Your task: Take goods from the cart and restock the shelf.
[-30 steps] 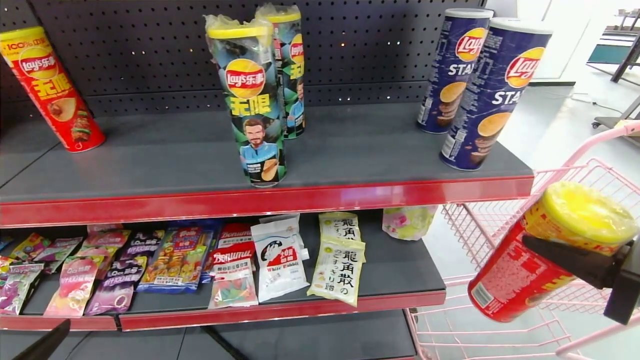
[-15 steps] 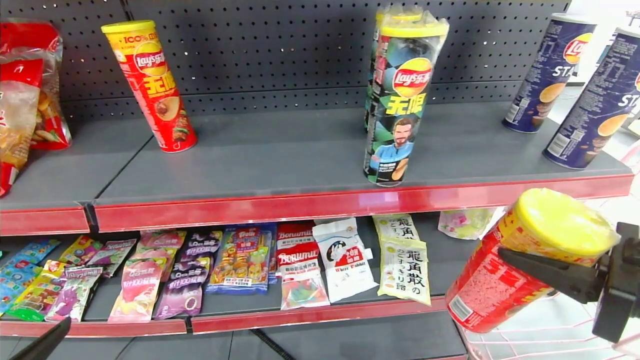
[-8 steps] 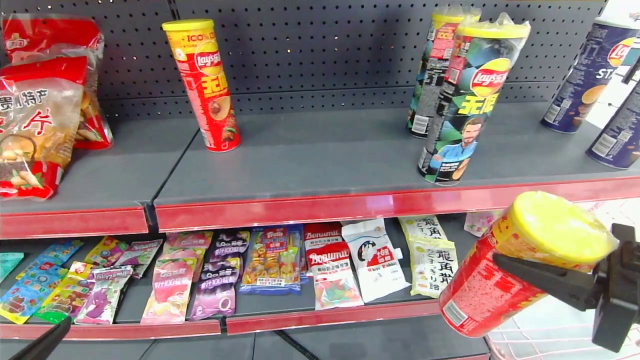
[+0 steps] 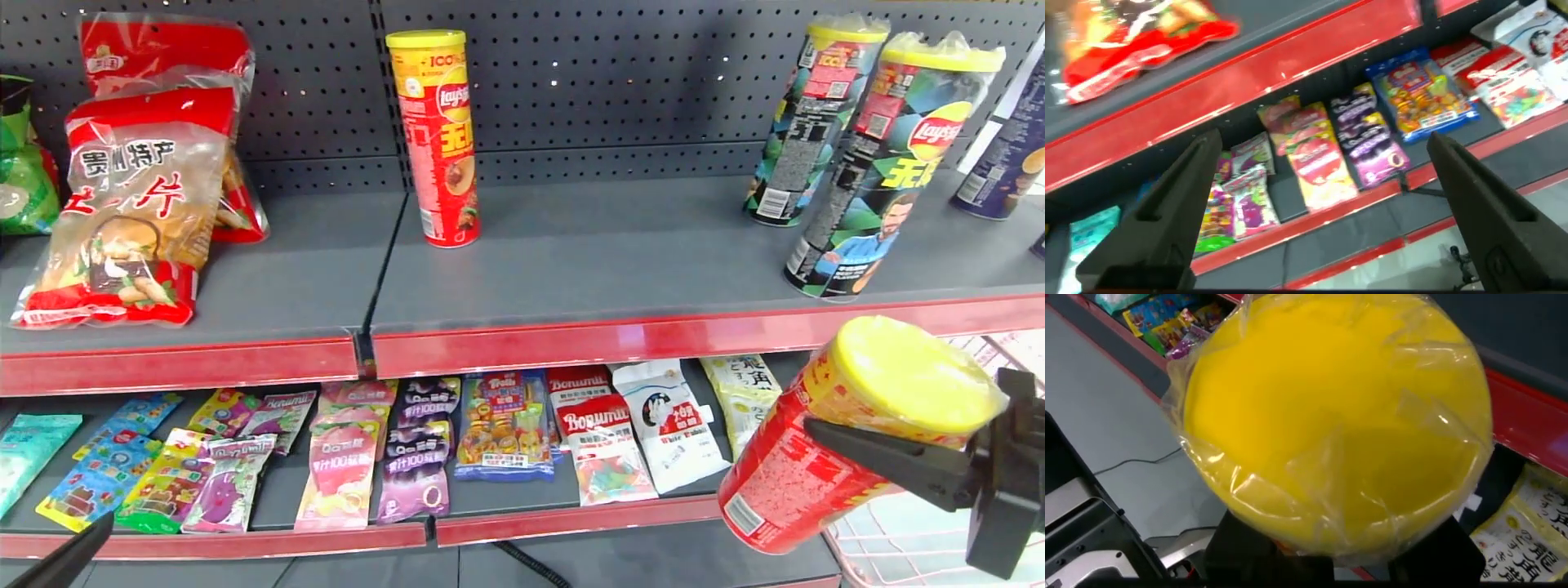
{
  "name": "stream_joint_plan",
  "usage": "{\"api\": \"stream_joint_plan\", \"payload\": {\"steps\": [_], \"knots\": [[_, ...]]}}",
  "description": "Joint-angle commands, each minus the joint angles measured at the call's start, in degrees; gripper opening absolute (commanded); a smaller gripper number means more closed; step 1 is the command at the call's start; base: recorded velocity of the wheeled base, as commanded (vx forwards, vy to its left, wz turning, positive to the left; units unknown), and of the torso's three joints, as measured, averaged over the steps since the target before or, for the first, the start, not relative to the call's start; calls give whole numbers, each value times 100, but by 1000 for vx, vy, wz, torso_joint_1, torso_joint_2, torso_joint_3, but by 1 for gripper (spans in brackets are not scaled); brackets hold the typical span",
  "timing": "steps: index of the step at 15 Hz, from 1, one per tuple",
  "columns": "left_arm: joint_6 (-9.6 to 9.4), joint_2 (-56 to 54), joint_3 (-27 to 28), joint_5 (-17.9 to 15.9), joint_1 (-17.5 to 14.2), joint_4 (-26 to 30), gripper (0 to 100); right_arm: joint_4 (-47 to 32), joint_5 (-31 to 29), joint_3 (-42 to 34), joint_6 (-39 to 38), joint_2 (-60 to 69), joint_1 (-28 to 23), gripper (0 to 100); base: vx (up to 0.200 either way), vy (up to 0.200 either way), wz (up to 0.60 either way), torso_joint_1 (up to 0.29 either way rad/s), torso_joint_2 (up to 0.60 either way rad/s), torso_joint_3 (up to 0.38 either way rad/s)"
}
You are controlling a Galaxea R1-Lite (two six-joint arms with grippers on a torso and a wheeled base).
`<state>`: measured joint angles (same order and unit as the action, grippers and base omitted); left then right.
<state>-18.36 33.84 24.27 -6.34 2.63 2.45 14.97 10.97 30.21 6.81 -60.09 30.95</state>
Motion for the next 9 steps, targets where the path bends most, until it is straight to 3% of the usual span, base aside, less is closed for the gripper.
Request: {"api": "stream_joint_plan", "payload": {"steps": [1, 6, 9], "knots": [[-10, 8, -1, 1, 0, 10, 100, 6, 1, 11, 4, -21, -1, 0, 0, 200, 0, 2, 2, 2], [-19, 8, -1, 1, 0, 1, 100, 6, 1, -24, -5, -12, -1, 0, 0, 200, 0, 0, 4, 0], [-133, 0, -10, 1, 0, 1, 100, 6, 1, 3, -5, -21, -1, 0, 0, 0, 0, 0, 0, 0]]}}
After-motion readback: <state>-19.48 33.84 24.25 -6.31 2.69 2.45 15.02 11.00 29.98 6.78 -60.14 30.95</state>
